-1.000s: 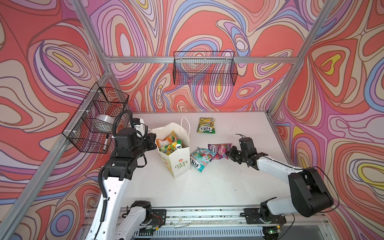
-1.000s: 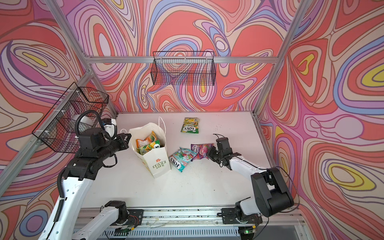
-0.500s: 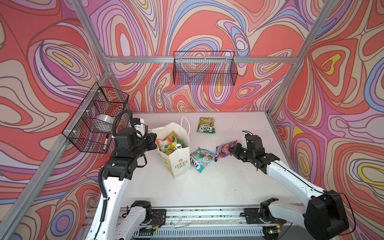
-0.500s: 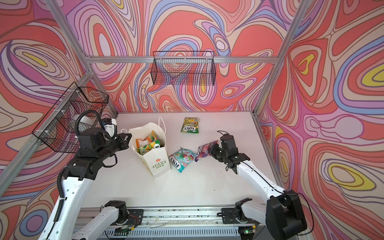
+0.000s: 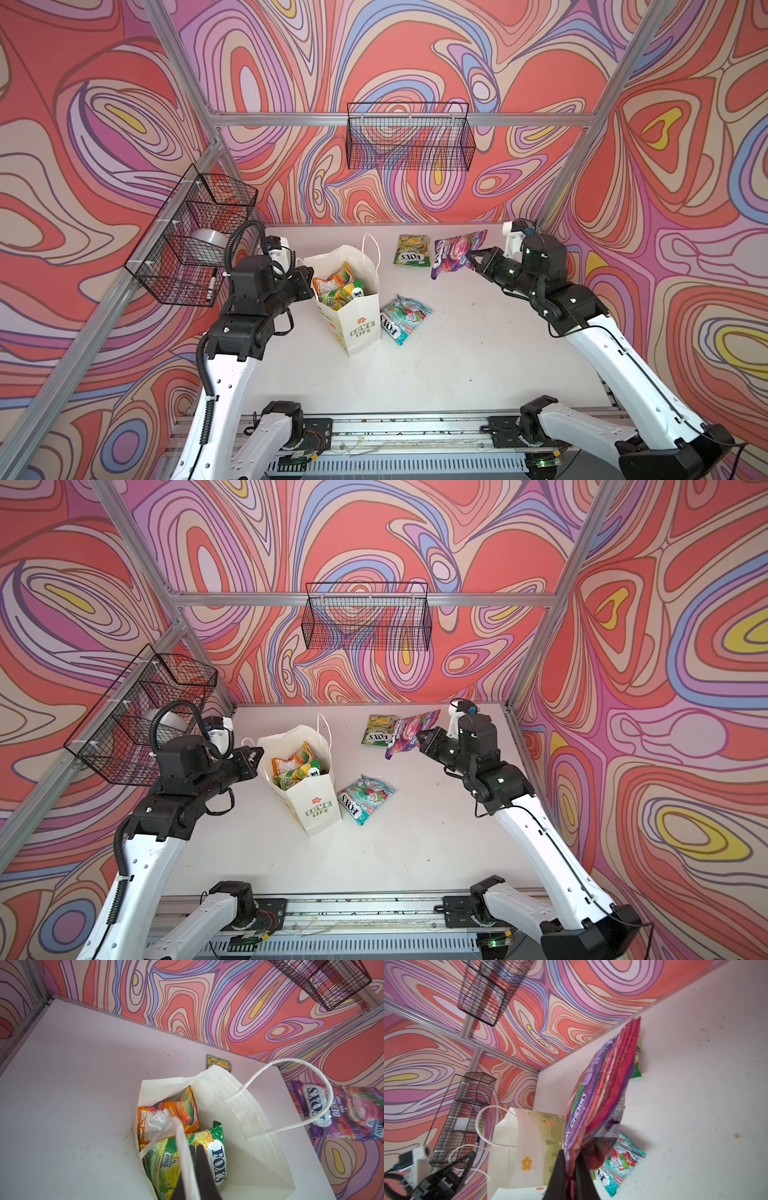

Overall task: Place the snacks into the paper bag
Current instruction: 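Grasp the purple Fox's Berries packet with the right gripper and lift it, then carry the Berries packet over the bag with the right gripper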

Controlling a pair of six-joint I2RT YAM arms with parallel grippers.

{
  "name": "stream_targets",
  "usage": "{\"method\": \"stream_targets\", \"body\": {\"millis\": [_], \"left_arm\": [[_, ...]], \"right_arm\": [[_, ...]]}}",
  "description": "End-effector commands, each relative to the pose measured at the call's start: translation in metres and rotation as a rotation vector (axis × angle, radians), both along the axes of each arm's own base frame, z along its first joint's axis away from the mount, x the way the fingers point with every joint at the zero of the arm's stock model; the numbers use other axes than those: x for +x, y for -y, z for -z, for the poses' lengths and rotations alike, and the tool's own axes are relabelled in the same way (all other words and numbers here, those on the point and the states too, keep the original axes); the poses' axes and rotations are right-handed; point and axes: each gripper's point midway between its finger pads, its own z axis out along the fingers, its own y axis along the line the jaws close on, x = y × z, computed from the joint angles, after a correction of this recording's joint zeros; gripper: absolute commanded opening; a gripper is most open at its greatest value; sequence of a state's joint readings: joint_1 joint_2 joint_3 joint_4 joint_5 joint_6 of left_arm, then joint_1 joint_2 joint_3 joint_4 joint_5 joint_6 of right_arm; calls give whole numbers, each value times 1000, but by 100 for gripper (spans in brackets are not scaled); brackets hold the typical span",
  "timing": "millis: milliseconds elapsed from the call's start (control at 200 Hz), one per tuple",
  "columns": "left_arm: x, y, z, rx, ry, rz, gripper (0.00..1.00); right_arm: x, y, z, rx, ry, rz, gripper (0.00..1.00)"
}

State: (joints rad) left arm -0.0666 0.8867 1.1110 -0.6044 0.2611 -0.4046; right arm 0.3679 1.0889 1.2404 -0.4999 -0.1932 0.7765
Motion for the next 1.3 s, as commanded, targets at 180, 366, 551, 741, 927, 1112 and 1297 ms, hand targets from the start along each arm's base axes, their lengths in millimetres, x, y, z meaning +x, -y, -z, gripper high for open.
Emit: {"method": "stream_targets", "body": {"millis": [180, 366, 551, 741, 927, 1112, 1297], "left_arm": [[-4, 5, -7, -18, 7, 22, 0], [-3, 10, -7, -37, 7, 46, 0], [-3, 11, -6, -40, 6, 51, 0], [-3, 13, -6, -46, 6, 59, 0], [-4, 12, -7, -45, 11, 57, 0], [-4, 13, -7, -45, 12, 59, 0], [-4, 12, -8, -46, 13, 58, 0]], "right_arm": [[4, -23, -84, -34, 167, -63, 0], [6, -67, -128, -17, 258, -162, 0], [-12, -154, -137, -39, 313, -330, 0], [-23, -237, -104, -109, 290, -471, 0], [-8, -278, -42, -182, 196, -510, 0], [0, -291, -3, -225, 129, -519, 0], [-9, -302, 22, -249, 78, -547, 0]]}}
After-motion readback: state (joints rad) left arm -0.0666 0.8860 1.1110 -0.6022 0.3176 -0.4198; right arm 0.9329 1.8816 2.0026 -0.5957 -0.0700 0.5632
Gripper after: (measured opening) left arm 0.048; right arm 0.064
